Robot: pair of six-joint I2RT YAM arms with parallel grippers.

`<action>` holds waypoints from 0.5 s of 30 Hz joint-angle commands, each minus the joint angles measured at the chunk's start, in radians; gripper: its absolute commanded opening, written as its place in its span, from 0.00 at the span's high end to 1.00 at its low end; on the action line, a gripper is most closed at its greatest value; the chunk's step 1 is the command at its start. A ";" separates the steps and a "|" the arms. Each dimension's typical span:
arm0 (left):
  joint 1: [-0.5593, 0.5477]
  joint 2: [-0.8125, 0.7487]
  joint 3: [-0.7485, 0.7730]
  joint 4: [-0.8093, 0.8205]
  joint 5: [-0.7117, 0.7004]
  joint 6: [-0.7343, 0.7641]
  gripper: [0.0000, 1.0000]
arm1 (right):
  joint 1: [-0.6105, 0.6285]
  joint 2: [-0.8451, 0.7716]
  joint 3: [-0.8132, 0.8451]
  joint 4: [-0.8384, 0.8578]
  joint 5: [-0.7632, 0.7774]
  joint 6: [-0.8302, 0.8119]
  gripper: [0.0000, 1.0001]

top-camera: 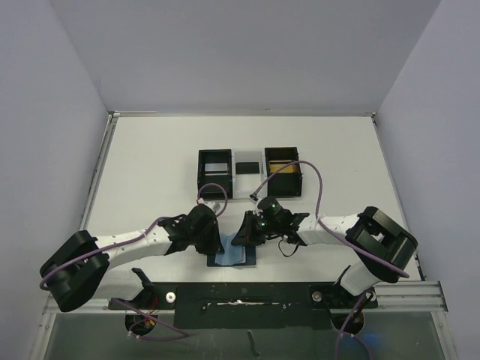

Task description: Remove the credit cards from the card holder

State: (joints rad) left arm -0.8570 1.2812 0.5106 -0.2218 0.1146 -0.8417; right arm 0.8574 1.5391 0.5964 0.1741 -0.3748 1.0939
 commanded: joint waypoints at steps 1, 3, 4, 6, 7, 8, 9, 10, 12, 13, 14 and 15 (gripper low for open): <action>-0.016 0.005 -0.009 0.054 0.003 -0.019 1.00 | 0.000 -0.001 0.006 0.181 -0.078 0.041 0.94; -0.015 0.004 -0.008 0.059 0.003 -0.020 1.00 | -0.002 0.016 0.008 0.189 -0.092 0.049 0.94; -0.015 0.005 -0.007 0.060 0.005 -0.020 1.00 | -0.001 0.029 0.005 0.198 -0.099 0.053 0.94; -0.015 0.006 -0.005 0.064 0.008 -0.021 1.00 | -0.001 0.055 -0.001 0.222 -0.111 0.067 0.93; -0.016 0.005 -0.003 0.064 0.006 -0.020 1.00 | -0.002 0.065 -0.004 0.226 -0.112 0.074 0.93; -0.015 0.004 -0.002 0.061 0.006 -0.020 1.00 | -0.003 0.068 -0.004 0.218 -0.105 0.075 0.93; -0.015 0.001 0.000 0.057 0.002 -0.021 1.00 | -0.002 0.065 0.000 0.189 -0.090 0.070 0.93; -0.015 -0.003 0.001 0.050 -0.003 -0.023 1.00 | -0.002 0.058 0.006 0.153 -0.072 0.052 0.92; -0.015 -0.019 0.005 0.036 -0.015 -0.027 1.00 | -0.008 0.018 0.023 0.048 -0.018 0.016 0.88; -0.016 -0.028 0.008 0.027 -0.027 -0.030 1.00 | -0.014 -0.006 0.029 -0.004 0.030 -0.001 0.85; -0.015 -0.038 0.012 0.020 -0.037 -0.032 0.97 | -0.021 -0.032 0.034 -0.061 0.064 -0.019 0.82; -0.016 -0.051 0.018 0.011 -0.047 -0.033 0.89 | -0.031 -0.060 0.040 -0.131 0.098 -0.034 0.78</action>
State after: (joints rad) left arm -0.8688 1.2804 0.5045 -0.2008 0.1104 -0.8619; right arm 0.8509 1.5902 0.5961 0.2390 -0.4065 1.1271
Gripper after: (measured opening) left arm 0.026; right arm 0.163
